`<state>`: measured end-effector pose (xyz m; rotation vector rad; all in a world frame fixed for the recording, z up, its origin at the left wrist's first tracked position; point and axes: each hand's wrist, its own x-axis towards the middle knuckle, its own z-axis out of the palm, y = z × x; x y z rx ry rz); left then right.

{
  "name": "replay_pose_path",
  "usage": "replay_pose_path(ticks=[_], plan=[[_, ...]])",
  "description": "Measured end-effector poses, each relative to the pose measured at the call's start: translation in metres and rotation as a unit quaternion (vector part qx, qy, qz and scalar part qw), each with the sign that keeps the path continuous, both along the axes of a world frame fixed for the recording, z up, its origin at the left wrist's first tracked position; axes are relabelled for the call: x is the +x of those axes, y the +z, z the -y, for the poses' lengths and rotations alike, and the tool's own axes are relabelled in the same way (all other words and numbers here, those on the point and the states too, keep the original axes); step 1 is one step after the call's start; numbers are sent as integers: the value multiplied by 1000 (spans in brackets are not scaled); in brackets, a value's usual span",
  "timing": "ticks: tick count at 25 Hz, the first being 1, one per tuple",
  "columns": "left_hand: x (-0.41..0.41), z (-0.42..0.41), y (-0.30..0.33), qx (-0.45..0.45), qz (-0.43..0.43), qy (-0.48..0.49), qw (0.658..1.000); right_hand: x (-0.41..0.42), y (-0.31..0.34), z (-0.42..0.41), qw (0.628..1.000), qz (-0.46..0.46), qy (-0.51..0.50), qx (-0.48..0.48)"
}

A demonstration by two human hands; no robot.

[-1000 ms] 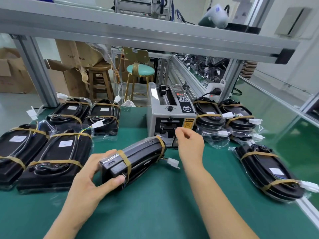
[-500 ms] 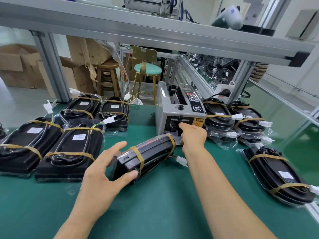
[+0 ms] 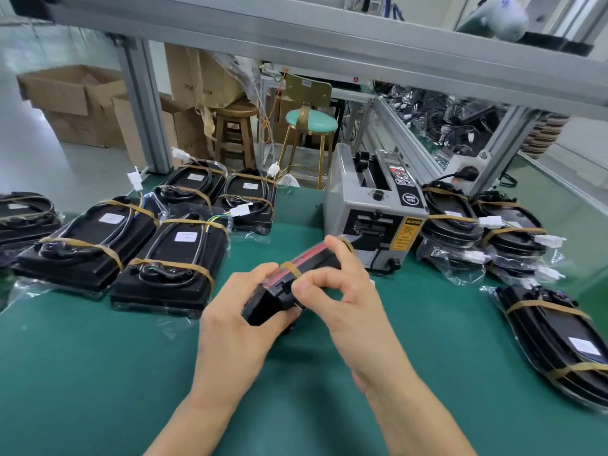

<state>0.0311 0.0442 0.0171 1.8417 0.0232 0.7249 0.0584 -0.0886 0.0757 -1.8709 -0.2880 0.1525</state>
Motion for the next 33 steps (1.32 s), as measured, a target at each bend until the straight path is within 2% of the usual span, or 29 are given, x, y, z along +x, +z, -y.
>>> replay_pose_path(ticks=[8,22,24,28,33], plan=[[-4,6,2,16,6,15,1000,2,-3,-5,1000,-15,2,6],[-5,8,6,33,5,25,999,7,-7,-9,995,37,-37,-80],[-5,7,6,32,7,24,999,6,-7,-11,996,36,-46,-67],[-5,8,6,38,-1,24,999,10,-10,-12,994,-18,-83,63],[-4,4,3,46,-1,23,999,2,-16,-21,996,48,-75,13]])
